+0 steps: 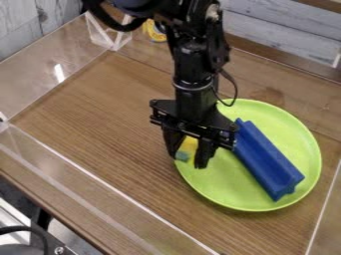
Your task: Remove the banana from inside the green plate and put it on the table
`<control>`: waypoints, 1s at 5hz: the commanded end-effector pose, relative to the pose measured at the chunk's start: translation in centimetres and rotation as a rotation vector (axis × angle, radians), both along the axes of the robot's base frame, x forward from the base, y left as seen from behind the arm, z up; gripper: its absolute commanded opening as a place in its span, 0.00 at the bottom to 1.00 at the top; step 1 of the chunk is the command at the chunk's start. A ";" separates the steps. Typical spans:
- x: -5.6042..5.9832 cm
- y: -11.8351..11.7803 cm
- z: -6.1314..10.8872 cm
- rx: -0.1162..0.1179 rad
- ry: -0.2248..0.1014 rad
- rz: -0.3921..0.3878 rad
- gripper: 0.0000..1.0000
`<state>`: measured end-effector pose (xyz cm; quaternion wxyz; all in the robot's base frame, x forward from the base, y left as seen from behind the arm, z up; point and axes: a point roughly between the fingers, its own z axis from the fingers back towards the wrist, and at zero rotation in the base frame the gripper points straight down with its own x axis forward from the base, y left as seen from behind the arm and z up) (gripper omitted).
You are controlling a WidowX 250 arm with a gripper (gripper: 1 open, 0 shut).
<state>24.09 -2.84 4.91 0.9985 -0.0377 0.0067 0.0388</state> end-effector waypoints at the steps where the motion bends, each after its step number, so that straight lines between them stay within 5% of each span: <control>1: 1.3 0.3 2.3 -0.001 -0.083 -0.003 0.00; 5: 1.0 1.0 3.5 -0.008 -0.085 -0.025 0.00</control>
